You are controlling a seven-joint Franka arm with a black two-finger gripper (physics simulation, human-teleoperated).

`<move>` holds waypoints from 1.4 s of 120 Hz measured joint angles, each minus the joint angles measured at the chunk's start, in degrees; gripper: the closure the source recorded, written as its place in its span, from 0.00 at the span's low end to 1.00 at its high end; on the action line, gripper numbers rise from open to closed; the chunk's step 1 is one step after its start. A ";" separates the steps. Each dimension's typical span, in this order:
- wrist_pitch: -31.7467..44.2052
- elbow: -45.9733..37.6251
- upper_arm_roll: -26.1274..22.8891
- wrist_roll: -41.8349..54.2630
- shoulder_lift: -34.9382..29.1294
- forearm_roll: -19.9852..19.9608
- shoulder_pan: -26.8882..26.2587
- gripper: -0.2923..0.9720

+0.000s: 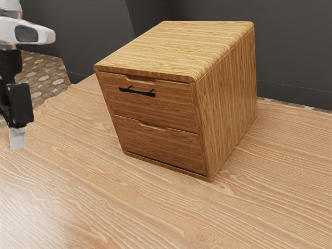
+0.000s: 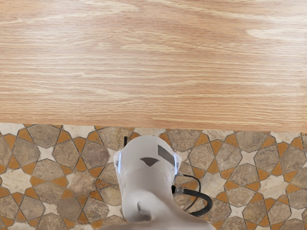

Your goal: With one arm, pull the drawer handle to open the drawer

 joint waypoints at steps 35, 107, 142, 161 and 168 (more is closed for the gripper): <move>21.73 -3.06 3.87 0.61 3.11 9.94 -15.24 0.23; 71.23 -30.70 -0.08 52.21 -5.07 15.65 -4.81 0.29; 80.14 -31.67 0.05 66.29 -3.04 13.13 -2.72 0.40; 81.89 -32.39 -0.16 72.15 -3.17 12.52 -0.41 0.42; 82.29 -32.42 -0.18 74.00 -2.86 12.40 -0.22 0.43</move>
